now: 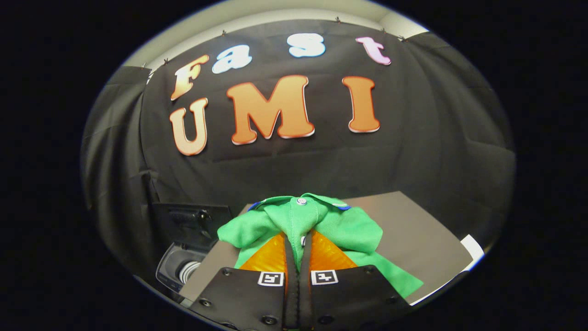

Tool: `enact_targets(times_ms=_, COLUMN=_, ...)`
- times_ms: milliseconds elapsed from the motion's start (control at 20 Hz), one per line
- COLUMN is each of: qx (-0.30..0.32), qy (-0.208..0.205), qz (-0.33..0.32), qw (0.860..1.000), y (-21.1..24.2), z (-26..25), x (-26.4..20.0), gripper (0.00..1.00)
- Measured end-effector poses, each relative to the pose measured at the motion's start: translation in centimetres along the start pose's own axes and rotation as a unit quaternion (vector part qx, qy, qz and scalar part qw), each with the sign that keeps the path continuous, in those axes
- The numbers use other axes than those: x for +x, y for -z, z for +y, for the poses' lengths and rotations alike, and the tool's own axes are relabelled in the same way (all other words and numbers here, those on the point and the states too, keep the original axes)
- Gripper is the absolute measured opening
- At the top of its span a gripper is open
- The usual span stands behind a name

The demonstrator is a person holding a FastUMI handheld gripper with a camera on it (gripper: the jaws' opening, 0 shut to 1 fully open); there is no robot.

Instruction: Put the clothes into the washing machine and then close the washing machine lid.

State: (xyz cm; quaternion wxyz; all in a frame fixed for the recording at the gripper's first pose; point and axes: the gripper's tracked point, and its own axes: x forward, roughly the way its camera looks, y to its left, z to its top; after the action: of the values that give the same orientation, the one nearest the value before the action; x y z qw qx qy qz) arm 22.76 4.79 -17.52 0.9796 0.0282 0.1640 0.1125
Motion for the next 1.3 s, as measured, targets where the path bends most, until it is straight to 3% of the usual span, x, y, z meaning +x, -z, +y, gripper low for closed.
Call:
enact_targets(times_ms=250, qx=-0.002, qy=-0.006, qz=-0.06, qw=0.998, y=-3.8, z=1.5, x=-4.1, gripper=0.08)
enact_targets(times_ms=650, qx=-0.006, qy=-0.045, qz=-0.123, qw=0.991, y=-8.7, z=8.9, x=-10.3, gripper=0.08)
enact_targets(times_ms=950, qx=-0.024, qy=-0.118, qz=-0.151, qw=0.981, y=-11.0, z=18.6, x=-14.0, gripper=0.08)
enact_targets(times_ms=1300, qx=-0.016, qy=-0.184, qz=-0.149, qw=0.971, y=-9.9, z=28.9, x=-12.5, gripper=0.08)
